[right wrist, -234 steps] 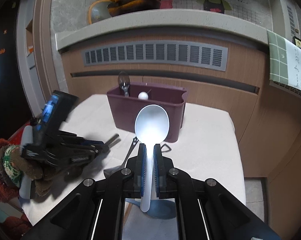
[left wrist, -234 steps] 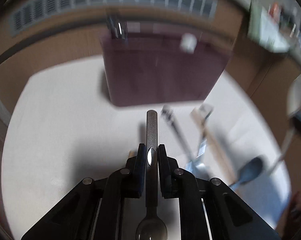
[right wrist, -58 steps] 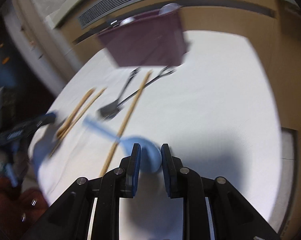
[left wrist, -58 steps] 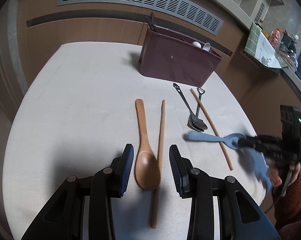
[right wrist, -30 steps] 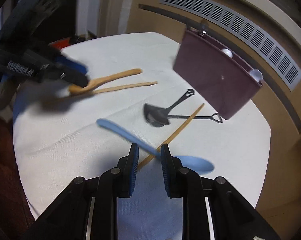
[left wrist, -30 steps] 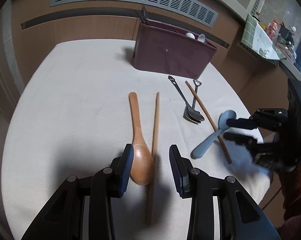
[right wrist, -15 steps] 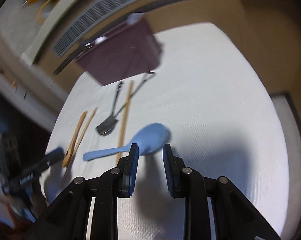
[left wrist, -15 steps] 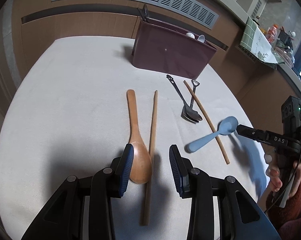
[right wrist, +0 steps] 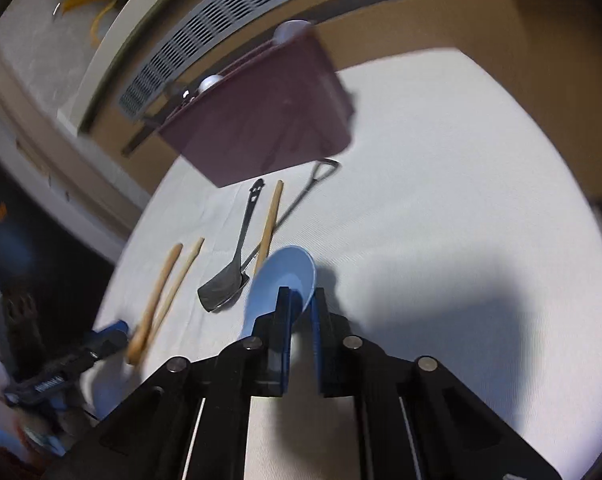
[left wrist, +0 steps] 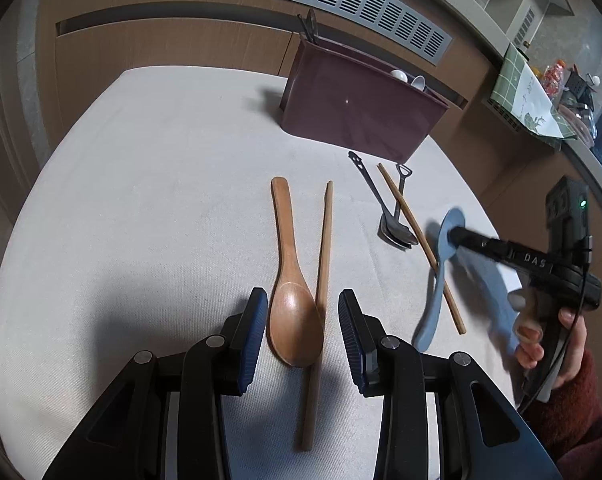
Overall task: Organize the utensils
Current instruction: 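Lift the blue ladle with the right tool while the left tool grasps a bamboo chopstick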
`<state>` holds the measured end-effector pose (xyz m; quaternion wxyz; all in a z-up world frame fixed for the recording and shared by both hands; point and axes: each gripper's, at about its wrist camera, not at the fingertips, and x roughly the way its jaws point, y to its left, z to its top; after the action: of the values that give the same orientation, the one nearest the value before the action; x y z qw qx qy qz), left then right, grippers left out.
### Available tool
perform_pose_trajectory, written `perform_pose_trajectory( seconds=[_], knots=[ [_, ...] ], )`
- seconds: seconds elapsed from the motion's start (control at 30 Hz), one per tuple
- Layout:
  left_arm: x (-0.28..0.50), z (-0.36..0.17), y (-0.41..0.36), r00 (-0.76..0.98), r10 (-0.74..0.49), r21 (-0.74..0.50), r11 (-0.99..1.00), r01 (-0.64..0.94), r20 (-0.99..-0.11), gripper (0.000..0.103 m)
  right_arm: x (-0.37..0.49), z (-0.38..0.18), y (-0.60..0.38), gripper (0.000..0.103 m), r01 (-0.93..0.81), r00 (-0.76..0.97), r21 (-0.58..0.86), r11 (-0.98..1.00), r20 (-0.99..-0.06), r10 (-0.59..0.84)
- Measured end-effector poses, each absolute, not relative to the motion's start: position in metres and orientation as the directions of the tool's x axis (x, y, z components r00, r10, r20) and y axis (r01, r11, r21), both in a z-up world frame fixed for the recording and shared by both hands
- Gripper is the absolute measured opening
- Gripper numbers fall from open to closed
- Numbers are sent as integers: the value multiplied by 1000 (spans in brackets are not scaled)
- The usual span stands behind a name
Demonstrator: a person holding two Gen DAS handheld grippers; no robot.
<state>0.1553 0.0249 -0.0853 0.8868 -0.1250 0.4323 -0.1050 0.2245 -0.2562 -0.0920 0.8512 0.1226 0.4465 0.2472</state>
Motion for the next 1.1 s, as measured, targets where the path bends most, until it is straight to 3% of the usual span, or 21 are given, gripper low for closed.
perform_pose_trajectory(
  seconds=[0.17, 0.37, 0.5, 0.73, 0.87, 0.97, 1.1],
  knots=[
    [157, -86, 21, 597, -291, -303, 949, 83, -748, 37, 226, -68, -238, 7, -421, 516, 322, 848, -684, 516],
    [160, -76, 15, 615, -307, -298, 947, 122, -726, 37, 213, -29, -250, 5, -435, 614, 244, 867, -623, 484],
    [180, -70, 1, 601, -339, -266, 941, 210, -724, 21, 206, -4, -251, 5, -431, 670, 188, 882, -588, 453],
    [221, -83, -26, 550, -207, -81, 966, 244, -809, 21, 200, 8, -247, 5, -452, 687, 177, 874, -556, 467],
    [243, -91, -33, 491, -208, -95, 965, 245, -846, 18, 201, 11, -247, 5, -447, 701, 163, 879, -547, 458],
    [252, -90, -38, 511, -183, -65, 968, 240, -840, 5, 201, 13, -246, 5, -447, 710, 154, 881, -539, 454],
    [241, -63, -29, 606, -227, -120, 970, 212, -763, 5, 197, 19, -249, 5, -446, 724, 151, 882, -519, 455]
  ],
)
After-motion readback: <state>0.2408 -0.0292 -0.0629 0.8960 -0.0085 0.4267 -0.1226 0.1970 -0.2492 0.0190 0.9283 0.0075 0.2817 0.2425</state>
